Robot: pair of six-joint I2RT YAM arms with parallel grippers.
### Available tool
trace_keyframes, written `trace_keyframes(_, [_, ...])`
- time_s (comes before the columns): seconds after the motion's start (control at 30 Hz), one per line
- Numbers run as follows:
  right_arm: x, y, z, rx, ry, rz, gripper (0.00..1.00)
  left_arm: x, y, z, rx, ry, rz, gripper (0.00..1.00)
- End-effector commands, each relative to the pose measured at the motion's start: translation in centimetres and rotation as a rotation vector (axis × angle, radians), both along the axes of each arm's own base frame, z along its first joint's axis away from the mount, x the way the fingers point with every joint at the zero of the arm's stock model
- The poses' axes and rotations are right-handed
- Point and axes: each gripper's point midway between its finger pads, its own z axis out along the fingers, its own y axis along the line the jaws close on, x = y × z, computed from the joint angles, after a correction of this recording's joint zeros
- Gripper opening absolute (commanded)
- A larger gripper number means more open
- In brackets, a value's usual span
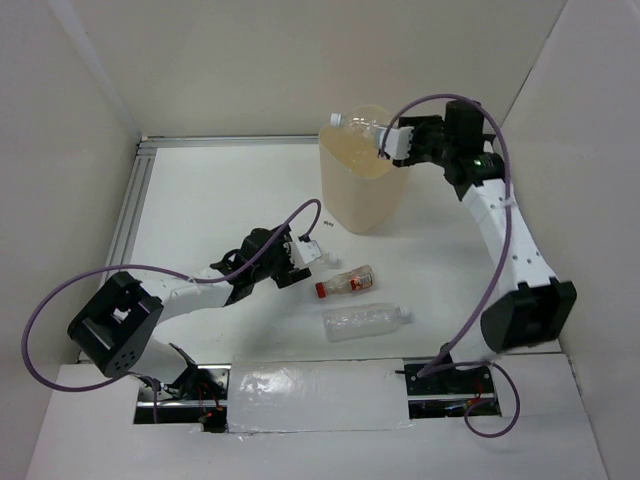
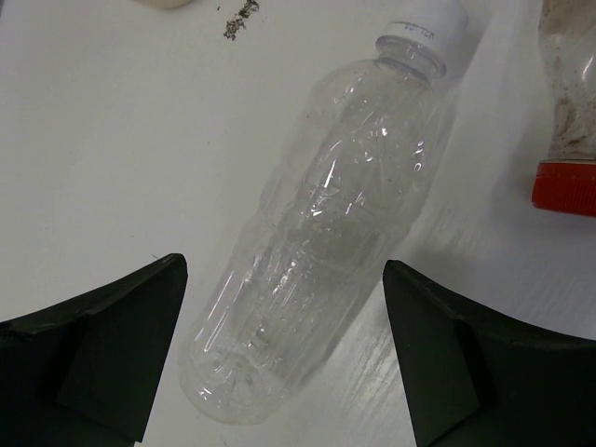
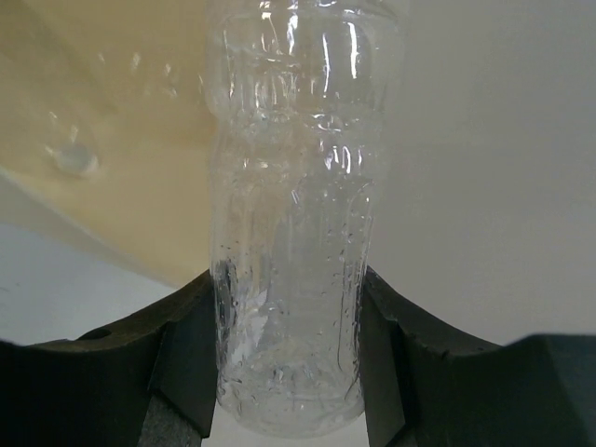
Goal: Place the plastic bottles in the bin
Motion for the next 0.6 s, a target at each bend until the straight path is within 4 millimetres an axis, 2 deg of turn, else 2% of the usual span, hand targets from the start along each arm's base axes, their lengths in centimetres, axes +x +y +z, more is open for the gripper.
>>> trace_keyframes(0.0, [3.0,-2.3,4.6,-0.211,-0.168,-0.153,0.42,1.5,-1.5,2.3,-0.050,-0.090,-0.024,0.99])
trace_keyframes(0.03, [4.1,-2.1,3.4,-0.247,-0.141,-0.155,0.44,1.5,-1.5,2.3,-0.050,-0.090,-0.024,0.99])
trace_keyframes(0.07, [4.4,-2.3,4.4,-0.260,-0.160,-0.167,0.48,1.6,-1.6,2.5,-0.055,-0.097,-0.024,0.99])
trace_keyframes(0.1, [4.7,-2.0,4.5,-0.273,-0.167,-0.164,0.53,1.3,-1.4,2.0,-0.055,-0.083,-0.020,0.99])
trace_keyframes(0.13, [5.1,-2.1,4.5,-0.311,-0.178,-0.161,0.64,1.3,-1.4,2.0,-0.055,-0.083,-0.020,0.99])
trace_keyframes(0.2, [5.2,-2.3,4.9,-0.362,-0.205,-0.170,0.73,1.4,-1.5,2.2,-0.061,-0.091,-0.020,0.99])
trace_keyframes(0.23, [5.3,-2.4,4.4,-0.385,-0.200,-0.170,0.77,1.2,-1.3,1.9,-0.048,-0.089,-0.025,0.99])
trace_keyframes(0.33, [4.8,-2.2,3.9,-0.393,-0.181,-0.147,0.82,1.3,-1.5,1.7,-0.038,-0.098,-0.043,0.99])
trace_keyframes(0.4, [4.1,-1.9,4.0,-0.384,-0.178,-0.122,0.82,1.4,-1.5,1.9,-0.044,-0.105,-0.042,0.99])
trace_keyframes(0.57, [2.9,-1.5,4.1,-0.351,-0.180,-0.099,0.85,1.3,-1.8,0.7,-0.029,-0.085,-0.063,0.99])
